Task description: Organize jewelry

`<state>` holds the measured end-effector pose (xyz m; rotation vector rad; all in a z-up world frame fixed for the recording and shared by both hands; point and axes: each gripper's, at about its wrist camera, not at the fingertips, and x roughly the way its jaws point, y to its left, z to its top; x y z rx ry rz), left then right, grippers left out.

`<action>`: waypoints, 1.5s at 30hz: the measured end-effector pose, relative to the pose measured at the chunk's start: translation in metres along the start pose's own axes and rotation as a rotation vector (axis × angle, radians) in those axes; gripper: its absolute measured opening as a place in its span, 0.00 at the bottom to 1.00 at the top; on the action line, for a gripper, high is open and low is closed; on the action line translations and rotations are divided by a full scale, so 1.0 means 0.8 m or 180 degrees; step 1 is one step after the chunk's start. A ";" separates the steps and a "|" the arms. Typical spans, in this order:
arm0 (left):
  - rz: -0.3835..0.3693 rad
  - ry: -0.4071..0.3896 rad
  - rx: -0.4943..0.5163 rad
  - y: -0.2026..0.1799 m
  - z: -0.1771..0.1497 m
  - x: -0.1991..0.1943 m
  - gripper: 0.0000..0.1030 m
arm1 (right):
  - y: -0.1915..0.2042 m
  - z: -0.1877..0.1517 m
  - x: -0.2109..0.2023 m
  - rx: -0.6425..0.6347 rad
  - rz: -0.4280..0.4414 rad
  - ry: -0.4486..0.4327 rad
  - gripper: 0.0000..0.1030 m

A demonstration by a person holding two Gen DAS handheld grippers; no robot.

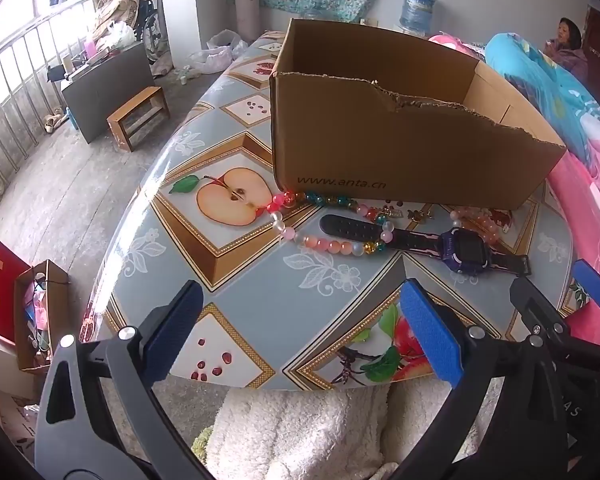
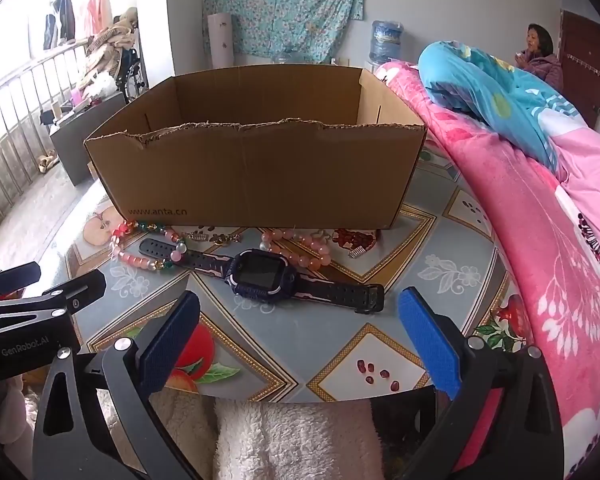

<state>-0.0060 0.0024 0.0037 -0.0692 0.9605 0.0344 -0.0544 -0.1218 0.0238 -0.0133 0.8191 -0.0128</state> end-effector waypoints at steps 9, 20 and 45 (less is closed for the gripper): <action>0.0004 -0.0005 -0.0002 0.000 0.000 -0.001 0.93 | 0.003 0.005 -0.005 -0.0026 -0.0024 0.0009 0.94; 0.0009 0.0004 -0.0001 0.001 0.000 -0.001 0.93 | 0.003 0.005 -0.005 -0.0023 -0.0022 0.0011 0.94; -0.0056 0.0001 0.0019 0.016 -0.010 0.028 0.93 | -0.005 0.009 -0.002 0.0053 -0.0028 -0.0041 0.94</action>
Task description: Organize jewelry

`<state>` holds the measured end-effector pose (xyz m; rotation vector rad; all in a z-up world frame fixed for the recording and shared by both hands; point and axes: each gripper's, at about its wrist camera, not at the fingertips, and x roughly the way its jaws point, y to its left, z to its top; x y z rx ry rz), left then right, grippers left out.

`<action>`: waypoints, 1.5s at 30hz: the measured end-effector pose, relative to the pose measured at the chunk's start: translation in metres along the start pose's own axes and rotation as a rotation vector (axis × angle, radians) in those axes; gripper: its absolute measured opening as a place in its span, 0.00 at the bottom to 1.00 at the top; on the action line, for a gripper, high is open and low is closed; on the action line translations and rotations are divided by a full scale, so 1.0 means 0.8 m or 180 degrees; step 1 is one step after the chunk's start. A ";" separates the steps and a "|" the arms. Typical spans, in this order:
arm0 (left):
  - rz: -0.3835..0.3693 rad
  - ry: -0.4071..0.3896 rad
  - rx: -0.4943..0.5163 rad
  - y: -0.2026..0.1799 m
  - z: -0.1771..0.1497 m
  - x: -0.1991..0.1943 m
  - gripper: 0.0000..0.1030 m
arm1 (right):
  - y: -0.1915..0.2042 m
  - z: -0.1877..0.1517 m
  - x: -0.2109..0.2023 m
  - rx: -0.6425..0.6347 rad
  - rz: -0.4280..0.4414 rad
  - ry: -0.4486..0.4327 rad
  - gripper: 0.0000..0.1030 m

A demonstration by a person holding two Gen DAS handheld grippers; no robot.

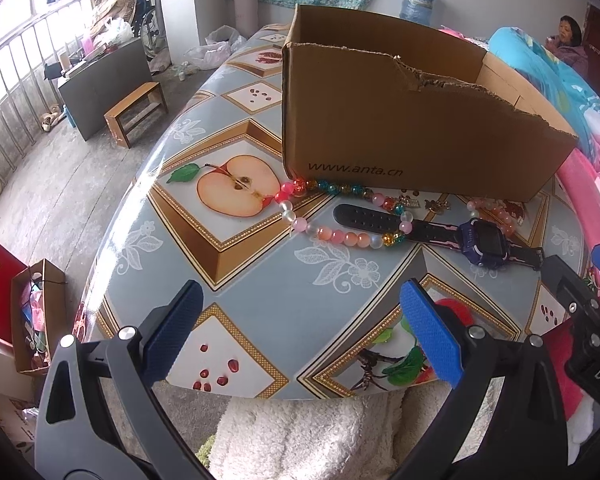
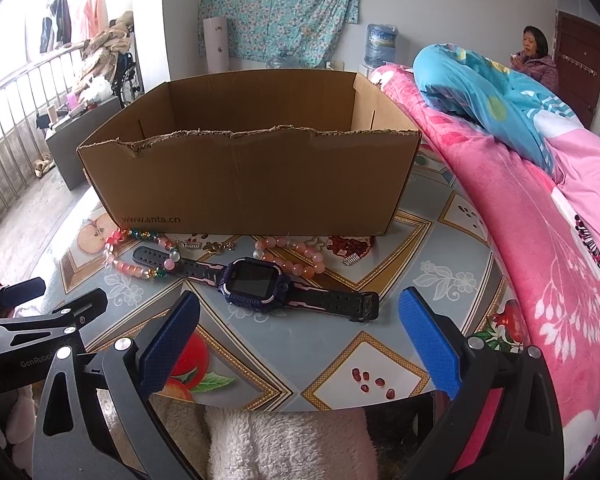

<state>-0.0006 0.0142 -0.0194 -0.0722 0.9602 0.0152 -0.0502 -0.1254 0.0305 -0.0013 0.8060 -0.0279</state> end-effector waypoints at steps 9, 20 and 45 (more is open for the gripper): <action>-0.0203 -0.0541 -0.0003 0.054 0.010 -0.005 0.93 | 0.026 0.024 -0.005 -0.0037 0.0562 -0.0271 0.79; -0.0330 -0.0264 0.0505 0.037 0.058 0.062 0.61 | 0.076 0.049 0.067 0.0066 0.0946 0.0213 0.41; -0.0486 -0.0058 0.0890 0.046 0.041 0.068 0.42 | 0.144 0.053 0.128 -0.0338 0.0994 0.0876 0.18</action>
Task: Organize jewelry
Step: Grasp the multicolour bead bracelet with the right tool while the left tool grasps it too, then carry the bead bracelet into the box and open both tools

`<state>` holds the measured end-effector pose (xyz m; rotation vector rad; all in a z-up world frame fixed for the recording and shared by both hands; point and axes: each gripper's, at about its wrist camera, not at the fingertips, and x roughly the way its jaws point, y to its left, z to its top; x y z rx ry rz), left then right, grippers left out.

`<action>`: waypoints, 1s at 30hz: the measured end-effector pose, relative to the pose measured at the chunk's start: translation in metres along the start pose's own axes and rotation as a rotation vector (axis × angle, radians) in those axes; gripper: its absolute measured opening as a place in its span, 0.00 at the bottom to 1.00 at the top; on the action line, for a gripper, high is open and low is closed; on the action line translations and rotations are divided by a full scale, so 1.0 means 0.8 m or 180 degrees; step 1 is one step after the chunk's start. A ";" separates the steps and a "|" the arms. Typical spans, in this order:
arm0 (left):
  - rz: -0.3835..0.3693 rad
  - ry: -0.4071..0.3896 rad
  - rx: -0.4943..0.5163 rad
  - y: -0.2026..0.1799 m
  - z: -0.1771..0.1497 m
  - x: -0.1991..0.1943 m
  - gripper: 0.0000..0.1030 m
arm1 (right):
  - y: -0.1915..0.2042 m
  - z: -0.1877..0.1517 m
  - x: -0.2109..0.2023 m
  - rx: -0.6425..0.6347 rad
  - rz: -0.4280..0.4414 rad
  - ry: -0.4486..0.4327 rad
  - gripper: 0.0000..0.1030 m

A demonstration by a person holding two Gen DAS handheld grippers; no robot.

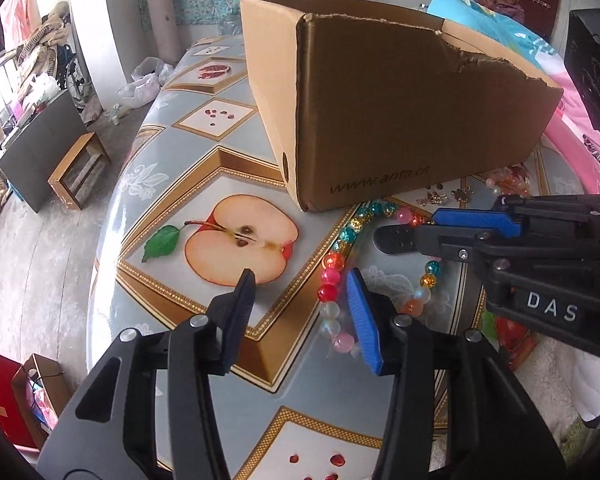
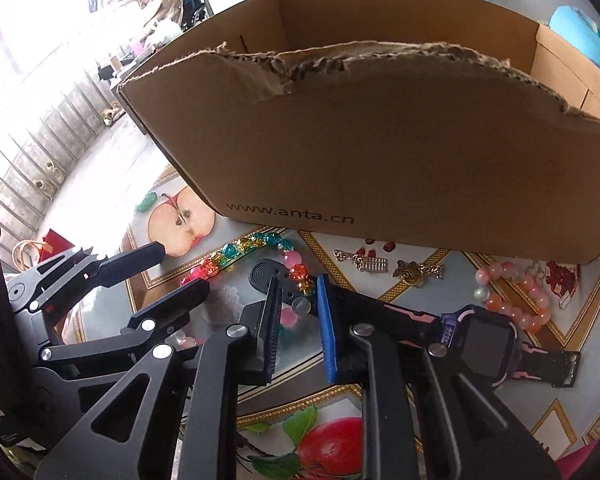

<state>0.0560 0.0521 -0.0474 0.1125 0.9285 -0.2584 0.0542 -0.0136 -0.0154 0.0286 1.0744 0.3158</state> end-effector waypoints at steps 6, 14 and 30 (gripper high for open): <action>-0.0029 -0.0025 0.0059 -0.003 0.011 0.006 0.12 | 0.022 0.008 0.005 -0.0235 -0.0190 -0.0025 0.10; -0.0443 -0.0110 -0.0237 0.016 0.015 -0.025 0.08 | 0.030 0.017 -0.029 -0.0149 -0.0092 -0.0166 0.09; -0.0899 -0.0921 -0.0272 0.021 0.150 -0.157 0.09 | 0.015 0.128 -0.174 -0.0601 0.0085 -0.0925 0.09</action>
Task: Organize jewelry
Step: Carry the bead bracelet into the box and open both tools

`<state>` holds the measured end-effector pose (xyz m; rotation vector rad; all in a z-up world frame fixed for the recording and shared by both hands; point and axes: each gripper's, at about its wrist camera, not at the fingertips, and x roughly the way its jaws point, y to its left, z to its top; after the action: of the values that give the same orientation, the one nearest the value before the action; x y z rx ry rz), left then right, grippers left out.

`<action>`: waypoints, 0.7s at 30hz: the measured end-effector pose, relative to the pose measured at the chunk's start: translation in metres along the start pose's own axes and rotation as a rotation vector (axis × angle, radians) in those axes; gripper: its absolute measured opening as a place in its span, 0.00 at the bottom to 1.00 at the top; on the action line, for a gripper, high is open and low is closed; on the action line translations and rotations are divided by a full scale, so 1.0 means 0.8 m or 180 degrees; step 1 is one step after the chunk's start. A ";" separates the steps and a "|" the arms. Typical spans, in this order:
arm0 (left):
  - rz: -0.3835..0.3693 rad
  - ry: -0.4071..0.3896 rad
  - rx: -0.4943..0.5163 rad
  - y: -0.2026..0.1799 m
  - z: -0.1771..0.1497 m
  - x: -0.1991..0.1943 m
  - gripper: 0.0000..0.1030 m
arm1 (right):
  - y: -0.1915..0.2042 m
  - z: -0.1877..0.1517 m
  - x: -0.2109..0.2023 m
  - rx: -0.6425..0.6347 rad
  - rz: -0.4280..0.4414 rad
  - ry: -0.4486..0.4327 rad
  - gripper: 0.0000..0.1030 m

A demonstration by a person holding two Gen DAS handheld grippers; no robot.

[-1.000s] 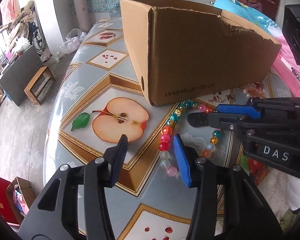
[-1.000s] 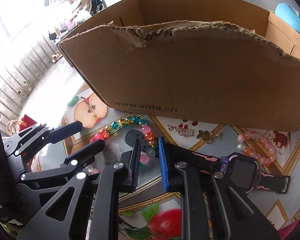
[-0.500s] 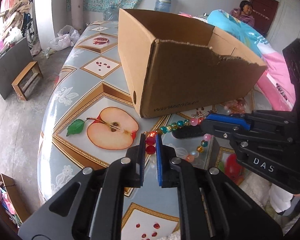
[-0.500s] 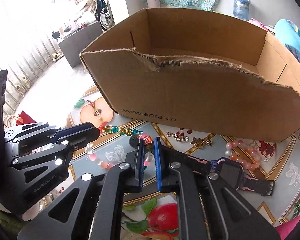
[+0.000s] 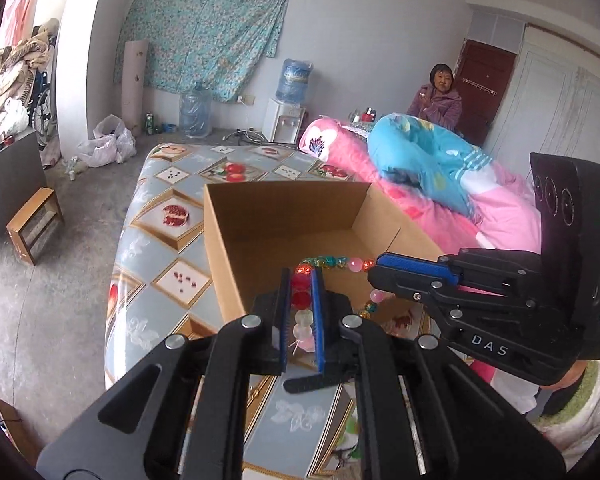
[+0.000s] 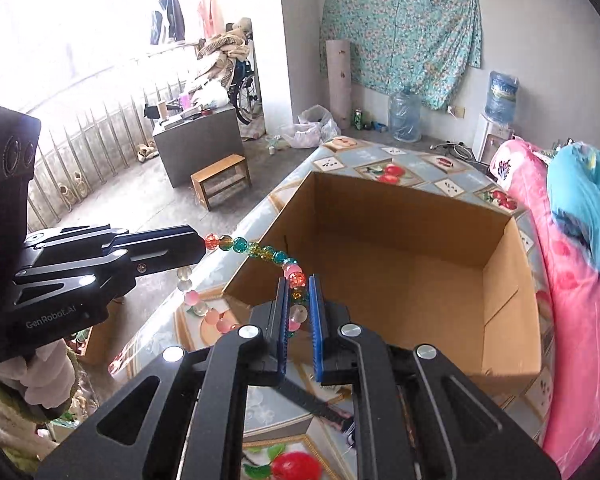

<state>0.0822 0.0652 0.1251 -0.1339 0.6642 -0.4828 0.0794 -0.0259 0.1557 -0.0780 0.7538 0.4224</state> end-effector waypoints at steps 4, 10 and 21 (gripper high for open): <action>0.0033 0.0309 -0.0077 0.003 0.043 0.061 0.08 | -0.078 0.043 0.051 0.0233 0.0146 0.0341 0.10; 0.0335 0.0951 0.0062 0.007 0.059 0.176 0.09 | -0.155 0.052 0.164 0.0623 0.0291 0.1093 0.10; 0.1028 0.1099 0.0083 0.036 0.082 0.237 0.15 | -0.199 0.055 0.269 0.0990 0.0505 0.1540 0.11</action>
<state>0.2637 -0.0009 0.0625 0.0842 0.9978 -0.2025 0.3112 -0.0874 0.0288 0.1793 1.3005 0.4372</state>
